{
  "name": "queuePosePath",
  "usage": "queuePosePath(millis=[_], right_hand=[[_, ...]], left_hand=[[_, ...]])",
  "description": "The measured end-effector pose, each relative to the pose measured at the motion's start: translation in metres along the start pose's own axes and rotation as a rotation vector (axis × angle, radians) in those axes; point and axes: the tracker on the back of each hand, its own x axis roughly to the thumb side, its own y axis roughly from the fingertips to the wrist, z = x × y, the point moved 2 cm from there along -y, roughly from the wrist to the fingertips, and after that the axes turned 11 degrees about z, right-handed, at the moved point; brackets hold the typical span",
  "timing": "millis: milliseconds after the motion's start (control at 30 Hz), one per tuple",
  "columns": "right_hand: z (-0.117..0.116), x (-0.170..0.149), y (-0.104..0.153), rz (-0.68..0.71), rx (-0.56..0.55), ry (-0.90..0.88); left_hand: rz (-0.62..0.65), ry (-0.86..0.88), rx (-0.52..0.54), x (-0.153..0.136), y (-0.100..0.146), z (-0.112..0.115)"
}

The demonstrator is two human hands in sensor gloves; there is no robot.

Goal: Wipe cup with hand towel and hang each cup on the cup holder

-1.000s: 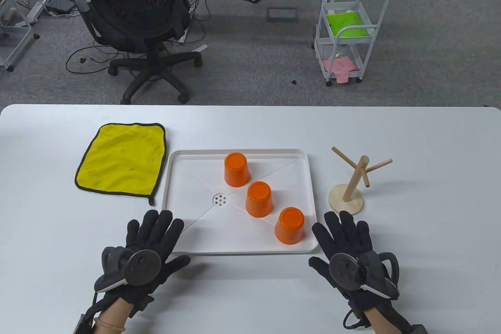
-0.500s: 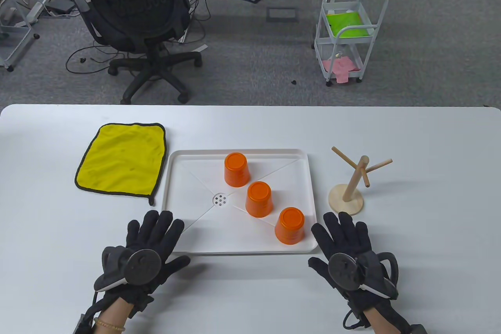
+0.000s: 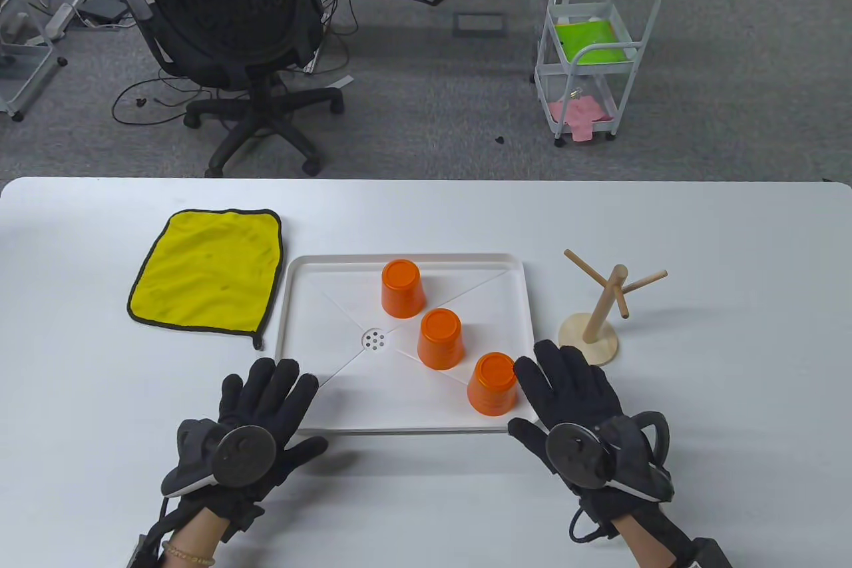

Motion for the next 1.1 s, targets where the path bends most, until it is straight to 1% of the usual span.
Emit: queuePosePath(millis=[67,100,167,200,233,300,433,533,633,800,900,967,1033,1100], right_hand=[[0.006,0.003,-0.016,0.011,0.01,0.004],[0.006,0.004,-0.026,0.017,0.02,0.01],[0.001,0.005,-0.042,-0.003,0.074,0.011],[-0.006,0.005,-0.052,-0.033,0.132,0.005],[-0.011,0.005,-0.058,-0.042,0.16,-0.001],[-0.028,0.003,-0.073,-0.096,0.248,-0.026],[-0.055,0.003,-0.085,-0.15,0.33,-0.036],[-0.07,0.002,-0.087,-0.178,0.352,-0.002],[-0.075,0.001,-0.086,-0.209,0.289,-0.015],[-0.073,-0.002,-0.082,-0.22,0.265,-0.053],[-0.061,-0.01,-0.069,-0.229,0.144,-0.184],[-0.049,-0.014,-0.057,-0.225,0.063,-0.289],[-0.038,-0.019,-0.042,-0.218,-0.004,-0.435],[-0.031,-0.022,-0.028,-0.2,-0.045,-0.577]], left_hand=[[0.002,0.002,0.002,0.0,0.0,0.0],[0.003,0.003,0.003,0.0,0.0,0.0],[0.004,0.005,0.006,-0.001,0.001,0.0],[0.004,0.007,0.007,-0.001,0.001,0.0],[0.003,0.009,0.007,-0.001,0.001,0.0],[0.001,0.014,0.003,-0.002,0.002,0.001],[-0.002,0.026,-0.006,-0.003,0.002,0.002],[-0.002,0.03,-0.008,-0.003,0.002,0.002],[-0.001,0.034,-0.009,-0.003,0.001,0.002],[-0.007,0.053,-0.004,-0.006,0.001,0.001],[-0.032,0.05,0.008,-0.012,0.002,-0.006],[-0.066,0.044,0.026,-0.02,0.002,-0.015],[-0.128,0.054,0.054,-0.033,0.002,-0.029],[-0.166,0.047,0.077,-0.049,-0.002,-0.043]])
